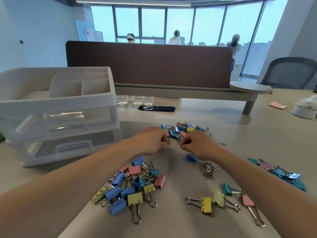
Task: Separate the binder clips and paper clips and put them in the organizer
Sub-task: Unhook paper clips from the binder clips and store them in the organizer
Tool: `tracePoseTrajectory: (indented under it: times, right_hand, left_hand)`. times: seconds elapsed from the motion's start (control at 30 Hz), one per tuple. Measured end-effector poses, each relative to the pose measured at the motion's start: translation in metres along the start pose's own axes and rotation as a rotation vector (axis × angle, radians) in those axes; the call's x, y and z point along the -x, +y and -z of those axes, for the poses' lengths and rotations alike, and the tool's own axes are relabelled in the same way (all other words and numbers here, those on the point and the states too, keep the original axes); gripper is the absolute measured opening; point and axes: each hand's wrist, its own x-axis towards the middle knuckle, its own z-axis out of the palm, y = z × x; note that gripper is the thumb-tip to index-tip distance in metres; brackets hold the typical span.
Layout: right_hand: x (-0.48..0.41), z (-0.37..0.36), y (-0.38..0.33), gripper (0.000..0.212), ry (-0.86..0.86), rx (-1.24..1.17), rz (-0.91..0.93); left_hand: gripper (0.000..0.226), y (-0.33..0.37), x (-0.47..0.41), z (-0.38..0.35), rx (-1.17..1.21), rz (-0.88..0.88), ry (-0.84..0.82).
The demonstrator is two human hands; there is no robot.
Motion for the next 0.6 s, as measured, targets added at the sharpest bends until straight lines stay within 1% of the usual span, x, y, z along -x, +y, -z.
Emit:
tracePoseTrajectory:
  times: [0.17, 0.33, 0.43, 0.6]
  right_hand:
    - [-0.014, 0.007, 0.028, 0.014, 0.033, 0.042, -0.061]
    - [-0.029, 0.000, 0.037, 0.010, 0.038, 0.044, -0.068]
    - [-0.037, -0.003, 0.038, 0.010, 0.046, 0.049, -0.063]
    - [-0.042, -0.006, 0.039, 0.014, 0.025, 0.052, -0.050]
  left_hand:
    - [0.029, 0.001, -0.029, -0.009, -0.067, -0.033, 0.009]
    - [0.034, 0.007, -0.045, -0.019, -0.045, -0.075, 0.000]
    - [0.034, 0.015, -0.049, -0.022, -0.046, -0.121, -0.010]
    - [0.044, 0.017, -0.049, -0.026, -0.081, -0.168, -0.065]
